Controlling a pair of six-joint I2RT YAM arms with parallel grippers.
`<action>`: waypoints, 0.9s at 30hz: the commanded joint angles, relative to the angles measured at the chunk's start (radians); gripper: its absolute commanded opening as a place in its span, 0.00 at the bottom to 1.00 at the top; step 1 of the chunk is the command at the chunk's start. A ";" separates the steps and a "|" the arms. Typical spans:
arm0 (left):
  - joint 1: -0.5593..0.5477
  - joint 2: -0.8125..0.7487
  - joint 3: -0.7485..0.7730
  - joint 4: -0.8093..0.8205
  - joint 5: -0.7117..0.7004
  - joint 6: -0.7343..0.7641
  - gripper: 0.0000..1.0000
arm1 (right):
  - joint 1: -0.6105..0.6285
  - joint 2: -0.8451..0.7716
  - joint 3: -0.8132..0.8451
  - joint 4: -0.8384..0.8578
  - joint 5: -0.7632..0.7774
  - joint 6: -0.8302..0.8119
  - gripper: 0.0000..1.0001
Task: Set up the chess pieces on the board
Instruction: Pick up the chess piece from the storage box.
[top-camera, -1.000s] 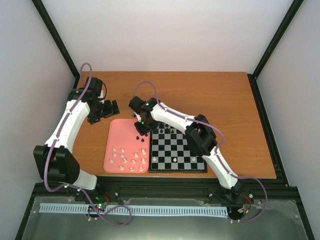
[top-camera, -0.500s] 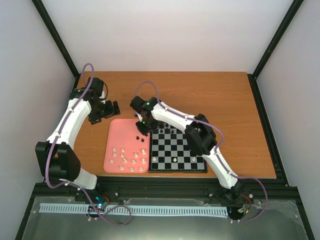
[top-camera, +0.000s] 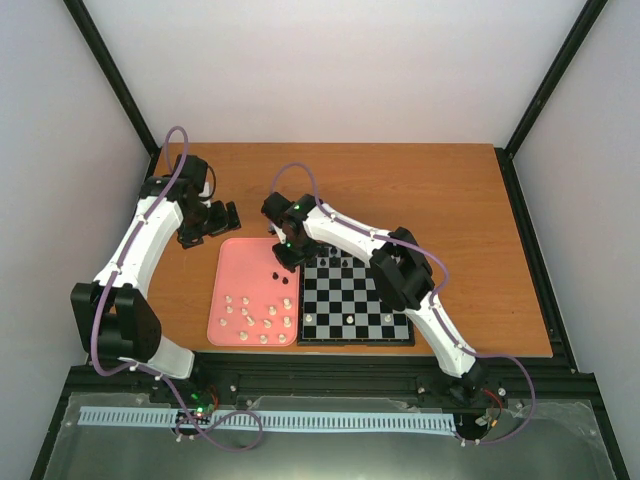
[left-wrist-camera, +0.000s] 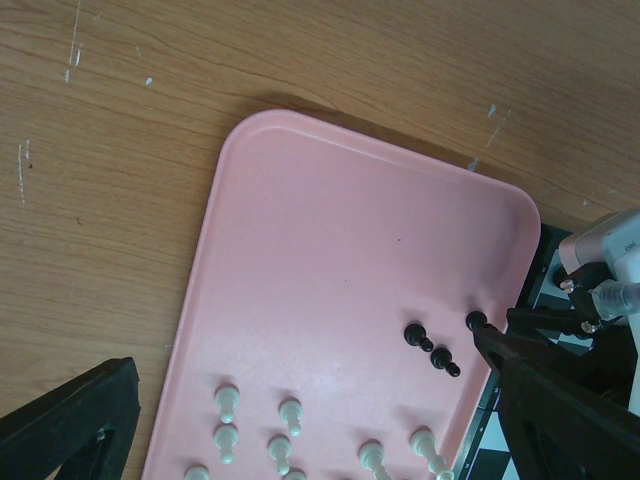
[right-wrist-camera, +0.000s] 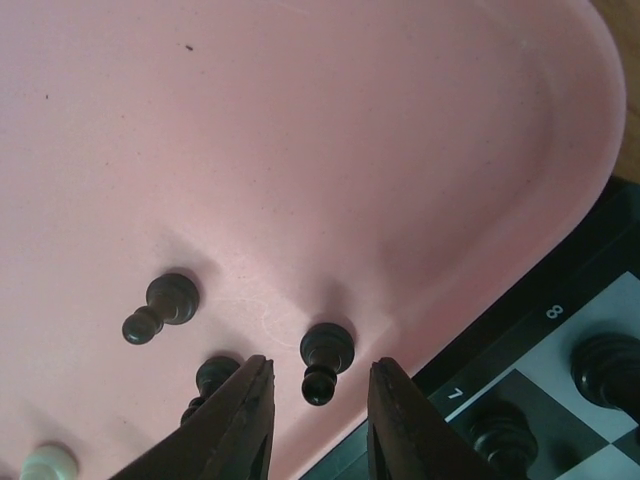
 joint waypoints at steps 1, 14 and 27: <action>0.009 -0.003 0.030 0.013 0.008 -0.012 1.00 | -0.005 0.023 -0.005 0.006 -0.012 -0.013 0.26; 0.009 -0.008 0.020 0.011 0.008 -0.011 1.00 | -0.005 0.025 -0.020 0.008 -0.034 -0.009 0.12; 0.008 -0.001 0.032 0.017 0.017 -0.002 1.00 | -0.019 -0.065 0.076 -0.034 -0.003 -0.003 0.03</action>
